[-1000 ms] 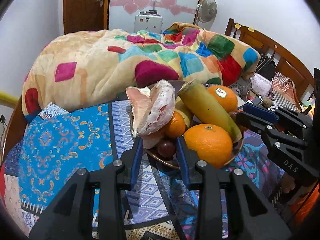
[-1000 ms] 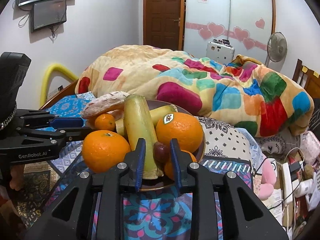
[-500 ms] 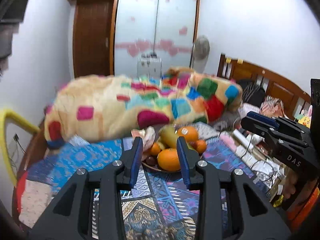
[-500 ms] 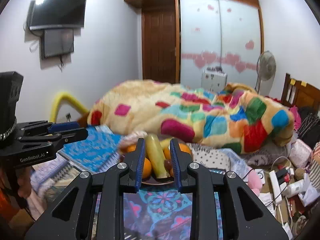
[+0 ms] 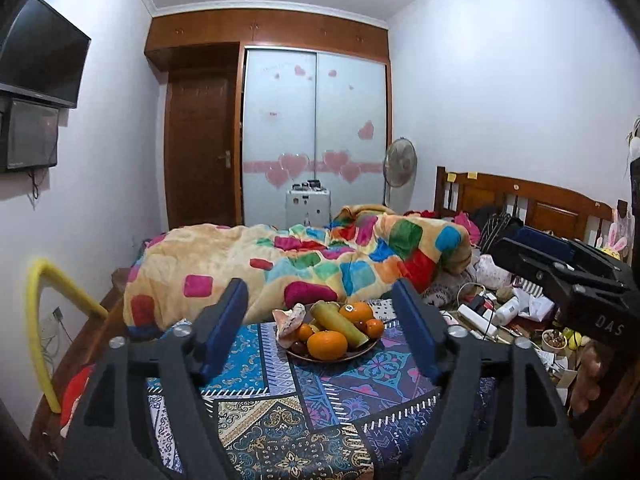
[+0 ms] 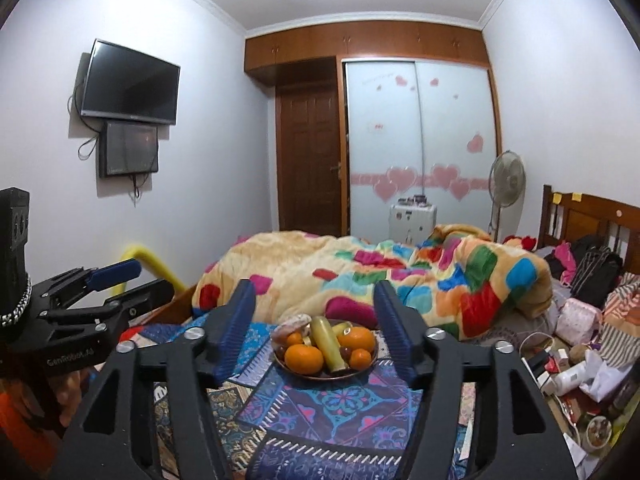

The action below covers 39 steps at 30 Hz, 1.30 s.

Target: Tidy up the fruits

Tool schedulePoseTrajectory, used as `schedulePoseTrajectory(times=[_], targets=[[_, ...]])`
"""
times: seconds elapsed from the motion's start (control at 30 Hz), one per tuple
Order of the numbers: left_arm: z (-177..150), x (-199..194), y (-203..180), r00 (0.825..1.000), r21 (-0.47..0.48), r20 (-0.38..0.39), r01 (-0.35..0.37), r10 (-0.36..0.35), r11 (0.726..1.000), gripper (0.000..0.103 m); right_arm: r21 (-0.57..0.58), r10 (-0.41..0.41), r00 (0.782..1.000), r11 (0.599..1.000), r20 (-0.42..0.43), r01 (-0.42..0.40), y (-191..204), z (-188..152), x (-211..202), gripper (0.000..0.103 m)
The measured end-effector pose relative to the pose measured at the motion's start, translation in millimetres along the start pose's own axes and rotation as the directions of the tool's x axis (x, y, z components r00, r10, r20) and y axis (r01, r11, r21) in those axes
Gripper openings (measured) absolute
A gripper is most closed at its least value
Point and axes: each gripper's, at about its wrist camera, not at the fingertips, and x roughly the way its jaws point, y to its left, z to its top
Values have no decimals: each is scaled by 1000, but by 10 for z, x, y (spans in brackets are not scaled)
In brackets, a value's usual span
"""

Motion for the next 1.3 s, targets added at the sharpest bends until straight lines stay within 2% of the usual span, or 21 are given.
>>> schedulePoseTrajectory(times=[0.3,0.43,0.57,0.7,1.3], targets=[[-55,-179,-15,999,5,36,-26,26,1000,95,0,-45,998,999,38,45,62,-91,-130,85],[-83,-203,-12,999,-2,40,-35,35,999,96,1,-43,998,999,39,43,80,-119,-162,86],[-101,-175,10,999,-8,33,-34,35,999,97,-3,-55,997,998,47,55,97,-142,-181,96],[-123,-182,29,999,-18,31,-37,37,999,99,-2,-65,996,998,63,65,101,-139,-230,102],[-144,-118,33,998,-26,19,-58,59,998,103,-14,-75,995,997,61,76,122,-130,-268,103]])
